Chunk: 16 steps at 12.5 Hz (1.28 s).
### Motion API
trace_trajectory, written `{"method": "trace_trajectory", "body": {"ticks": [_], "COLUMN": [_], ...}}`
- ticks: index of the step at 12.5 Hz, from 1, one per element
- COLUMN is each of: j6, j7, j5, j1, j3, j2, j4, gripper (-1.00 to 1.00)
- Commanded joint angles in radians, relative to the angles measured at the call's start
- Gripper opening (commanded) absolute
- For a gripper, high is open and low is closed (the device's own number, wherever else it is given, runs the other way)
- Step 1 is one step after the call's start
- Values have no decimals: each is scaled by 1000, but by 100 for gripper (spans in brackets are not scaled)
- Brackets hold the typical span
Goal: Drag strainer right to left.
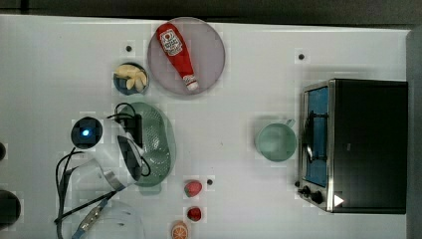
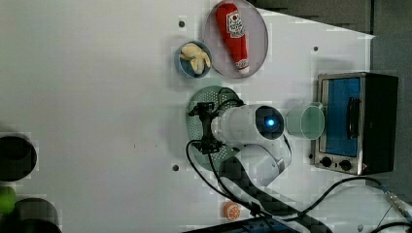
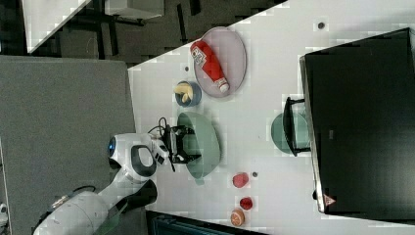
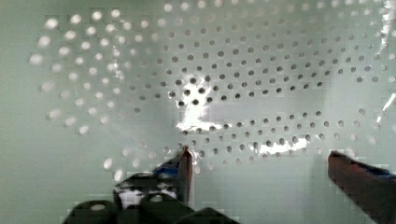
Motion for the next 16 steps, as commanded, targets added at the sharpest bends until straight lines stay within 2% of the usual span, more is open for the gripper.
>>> {"method": "trace_trajectory", "body": {"ticks": [1, 11, 16], "j6": [-10, -19, -16], "j7": [63, 66, 68], "j5": [78, 203, 222], "j1": [40, 137, 172], "j3": [20, 23, 23], "j2": [34, 113, 141], "j4": [97, 229, 273], "gripper": [100, 100, 100]}}
